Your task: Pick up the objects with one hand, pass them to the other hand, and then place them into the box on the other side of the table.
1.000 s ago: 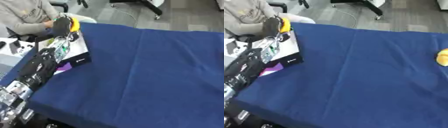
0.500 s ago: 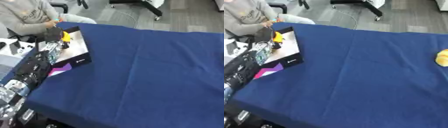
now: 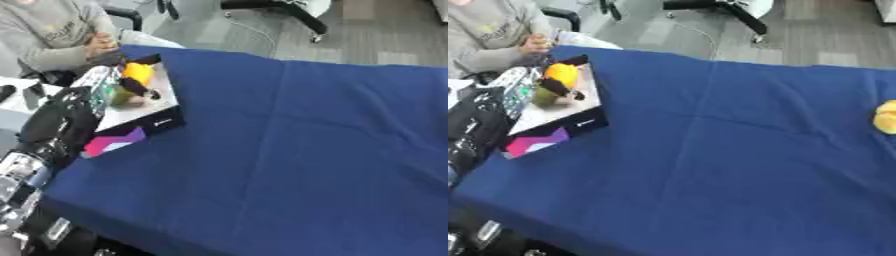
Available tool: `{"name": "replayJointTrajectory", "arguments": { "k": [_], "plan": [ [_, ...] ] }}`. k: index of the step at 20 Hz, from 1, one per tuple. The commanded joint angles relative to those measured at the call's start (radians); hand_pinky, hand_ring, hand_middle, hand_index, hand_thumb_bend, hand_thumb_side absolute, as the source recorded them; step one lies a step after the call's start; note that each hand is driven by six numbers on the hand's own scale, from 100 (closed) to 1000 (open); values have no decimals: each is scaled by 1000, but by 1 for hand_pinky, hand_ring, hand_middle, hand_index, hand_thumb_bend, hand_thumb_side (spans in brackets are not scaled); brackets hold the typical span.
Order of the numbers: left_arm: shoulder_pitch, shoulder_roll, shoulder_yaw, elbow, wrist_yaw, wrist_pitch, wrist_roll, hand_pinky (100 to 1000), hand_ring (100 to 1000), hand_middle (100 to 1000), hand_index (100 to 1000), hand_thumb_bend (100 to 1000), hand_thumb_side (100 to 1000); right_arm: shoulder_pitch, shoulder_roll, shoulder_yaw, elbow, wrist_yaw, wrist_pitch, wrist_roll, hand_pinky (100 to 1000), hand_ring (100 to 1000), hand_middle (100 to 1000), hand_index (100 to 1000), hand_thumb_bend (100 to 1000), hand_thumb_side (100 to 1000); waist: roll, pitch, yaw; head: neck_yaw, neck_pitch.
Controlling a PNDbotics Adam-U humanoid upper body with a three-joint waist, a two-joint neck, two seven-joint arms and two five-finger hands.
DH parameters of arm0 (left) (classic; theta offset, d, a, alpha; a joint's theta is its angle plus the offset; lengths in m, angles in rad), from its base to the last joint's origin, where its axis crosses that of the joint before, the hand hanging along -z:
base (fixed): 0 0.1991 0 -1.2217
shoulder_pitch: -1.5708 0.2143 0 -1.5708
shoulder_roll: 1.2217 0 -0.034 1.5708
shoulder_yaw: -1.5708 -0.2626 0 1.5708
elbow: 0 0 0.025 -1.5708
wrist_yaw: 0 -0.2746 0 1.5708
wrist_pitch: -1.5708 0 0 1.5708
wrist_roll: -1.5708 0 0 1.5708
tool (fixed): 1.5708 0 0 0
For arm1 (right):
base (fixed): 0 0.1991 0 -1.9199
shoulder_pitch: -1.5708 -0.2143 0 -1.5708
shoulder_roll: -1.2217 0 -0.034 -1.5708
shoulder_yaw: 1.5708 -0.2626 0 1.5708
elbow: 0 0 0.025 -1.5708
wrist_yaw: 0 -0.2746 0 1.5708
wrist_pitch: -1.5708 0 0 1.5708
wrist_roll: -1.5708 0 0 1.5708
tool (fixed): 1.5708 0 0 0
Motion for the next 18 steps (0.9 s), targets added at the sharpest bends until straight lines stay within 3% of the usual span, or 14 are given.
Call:
{"name": "replayJointTrajectory", "arguments": {
  "k": [1, 7, 10, 11, 14, 17, 18],
  "plan": [
    [-23, 64, 26, -129, -66, -19, -83, 929, 919, 919, 961, 1000, 644, -8, -25, -8, -14, -6, 1, -6, 686, 605, 461, 732, 100, 580, 14, -33, 5, -9, -2],
    [-46, 58, 47, -375, -180, -73, -193, 930, 922, 935, 973, 1000, 710, -1, -28, -11, -9, -4, 3, -11, 689, 607, 463, 733, 100, 579, 15, -38, 15, -68, -2],
    [-51, 46, 59, -519, -203, -87, -188, 905, 888, 900, 945, 1000, 657, 0, -27, -10, -8, -13, -4, 1, 701, 616, 470, 741, 100, 572, 15, -38, 18, -106, -2],
    [-54, 39, 63, -572, -194, -85, -162, 882, 855, 870, 929, 981, 587, 2, -27, -11, -7, -17, -5, 5, 704, 618, 472, 744, 100, 571, 14, -37, 18, -123, -2],
    [-58, 6, 56, -727, -81, -72, -48, 861, 821, 839, 911, 860, 563, 3, -30, -20, 2, -27, -7, 7, 705, 618, 471, 752, 100, 564, 8, -34, 20, -196, -2],
    [-65, -51, 20, -850, 129, -78, 80, 845, 794, 815, 899, 756, 566, -13, -42, -27, 40, -39, -2, -22, 697, 609, 465, 759, 100, 550, -4, -31, 19, -313, -2],
    [-65, -64, 8, -873, 195, -82, 115, 833, 780, 803, 894, 680, 573, -20, -48, -27, 57, -44, 0, -37, 697, 597, 465, 766, 100, 531, -8, -30, 18, -340, -2]
  ]
}}
